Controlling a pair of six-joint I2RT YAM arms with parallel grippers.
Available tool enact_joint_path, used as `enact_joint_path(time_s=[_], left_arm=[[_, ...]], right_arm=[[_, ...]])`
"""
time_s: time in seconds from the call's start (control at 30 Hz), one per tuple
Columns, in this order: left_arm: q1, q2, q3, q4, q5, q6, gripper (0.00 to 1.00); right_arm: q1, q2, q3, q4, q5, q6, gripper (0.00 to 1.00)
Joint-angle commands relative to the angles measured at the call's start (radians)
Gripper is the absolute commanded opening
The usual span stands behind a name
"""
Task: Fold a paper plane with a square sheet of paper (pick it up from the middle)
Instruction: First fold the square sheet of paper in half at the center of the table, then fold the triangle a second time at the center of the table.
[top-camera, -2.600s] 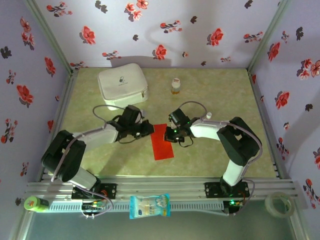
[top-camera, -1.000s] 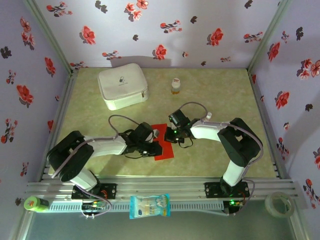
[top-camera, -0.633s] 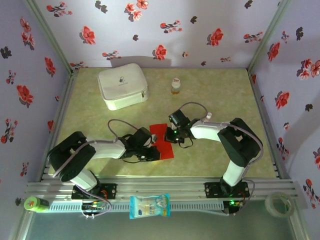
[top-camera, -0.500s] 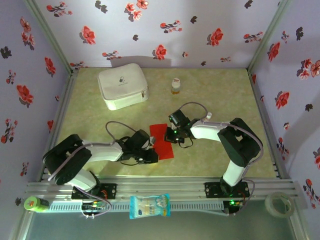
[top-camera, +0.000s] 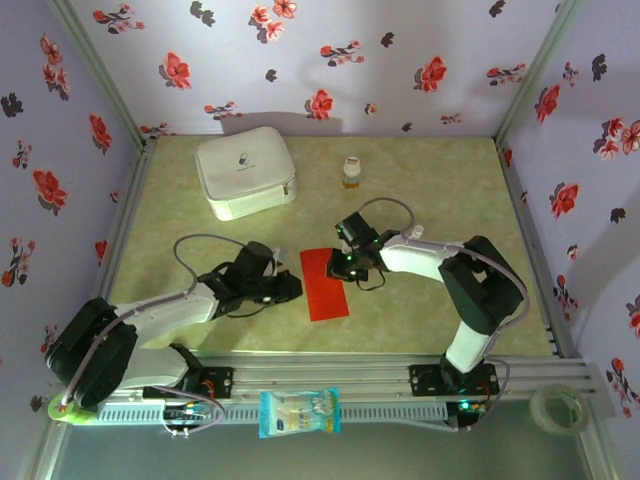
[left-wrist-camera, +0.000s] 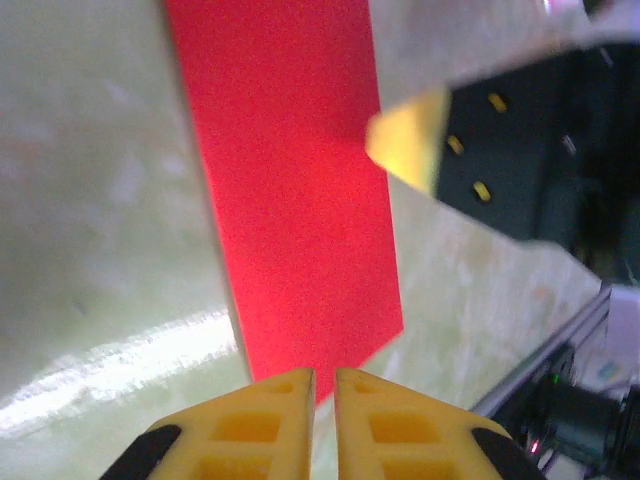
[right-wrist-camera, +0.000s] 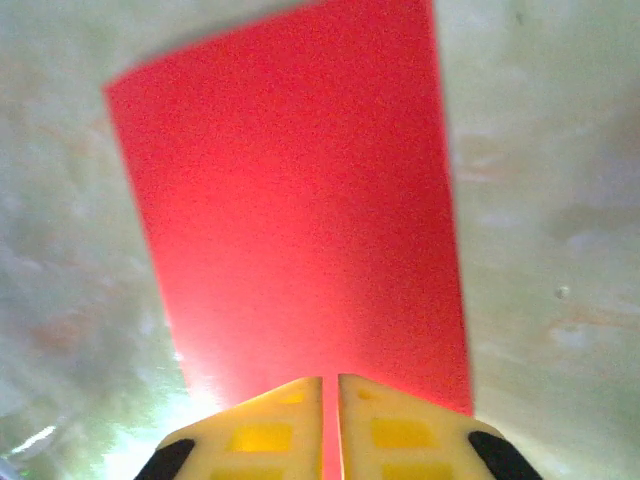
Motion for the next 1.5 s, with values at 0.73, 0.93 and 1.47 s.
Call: enact_joint_path(time_s=[0.73,0.93,1.47], left_arm=[[0.161,0.570,0.311,0.204,0.154,0.010,0.12],[0.176,0.592,0.235,0.266,0.154,-0.006,0.13],[0.197,0.587,0.188,0.328,0.170,-0.027,0.12]], right_arm=[[0.001,-0.367,-0.373,0.165,-0.006,0.256,0.29],[0.007,-0.332,-0.379,0.163,-0.036,0.260,0.36],[0.033,-0.242,-0.358,0.143,-0.085,0.248,0.46]])
